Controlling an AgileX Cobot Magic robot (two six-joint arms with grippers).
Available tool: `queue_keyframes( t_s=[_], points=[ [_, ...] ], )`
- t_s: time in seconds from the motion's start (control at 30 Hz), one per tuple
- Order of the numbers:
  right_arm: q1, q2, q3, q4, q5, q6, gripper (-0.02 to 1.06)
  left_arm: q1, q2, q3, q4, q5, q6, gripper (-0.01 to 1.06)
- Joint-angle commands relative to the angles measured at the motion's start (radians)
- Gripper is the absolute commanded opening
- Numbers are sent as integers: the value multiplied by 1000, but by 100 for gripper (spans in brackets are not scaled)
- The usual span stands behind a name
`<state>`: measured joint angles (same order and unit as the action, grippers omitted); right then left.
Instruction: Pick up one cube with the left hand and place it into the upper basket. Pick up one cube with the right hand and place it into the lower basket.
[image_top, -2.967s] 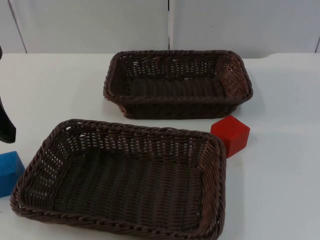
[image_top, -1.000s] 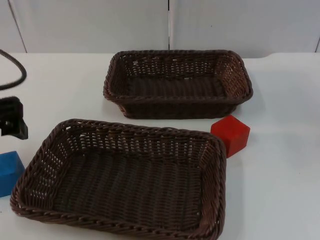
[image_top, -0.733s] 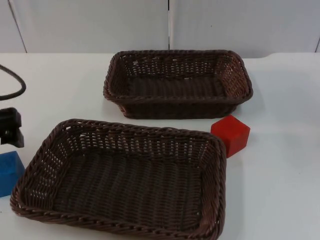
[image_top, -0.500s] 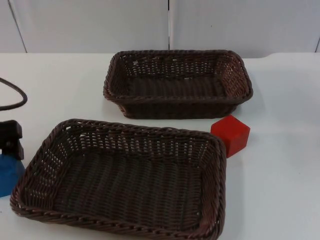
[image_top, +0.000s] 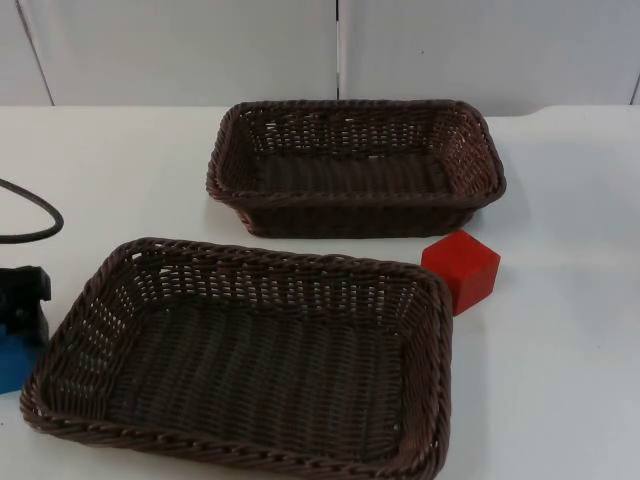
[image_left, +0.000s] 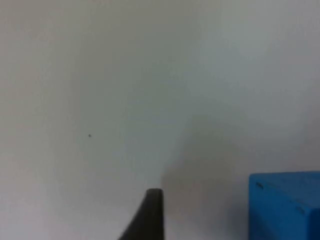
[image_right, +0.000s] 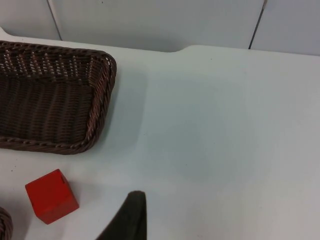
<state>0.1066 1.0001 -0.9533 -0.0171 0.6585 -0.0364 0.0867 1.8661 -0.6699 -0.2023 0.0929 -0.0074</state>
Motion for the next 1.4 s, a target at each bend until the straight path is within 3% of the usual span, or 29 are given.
queue_keyframes(
  t_s=[0.0,0.1,0.13,0.17,0.2,0.53,0.8,1.37],
  points=[
    [-5,-3,-6,-2,2,-5,101,4,0,-4,-15,-5,-8,75],
    [-5,-3,-6,-2,2,-5,101,4,-18,-4,-72,40,-8,26],
    [-5,-3,-6,-2,2,-5,101,4,-18,-4,-72,40,-8,26],
    [-5,-3,-6,-2,2,-5,101,4,-33,-4,-76,55,-8,7],
    [-5,-3,-6,-2,2,-5,101,4,-49,-4,-76,61,-6,0],
    [-5,-3,-6,-3,6,-5,101,4,-324,-4,-104,150,-6,0],
    [-5,-3,-6,-3,8,-5,101,4,-522,-4,-129,162,-6,0],
    [-5,-3,-6,-3,8,-5,101,4,-540,-4,-123,163,1,0]
  ],
)
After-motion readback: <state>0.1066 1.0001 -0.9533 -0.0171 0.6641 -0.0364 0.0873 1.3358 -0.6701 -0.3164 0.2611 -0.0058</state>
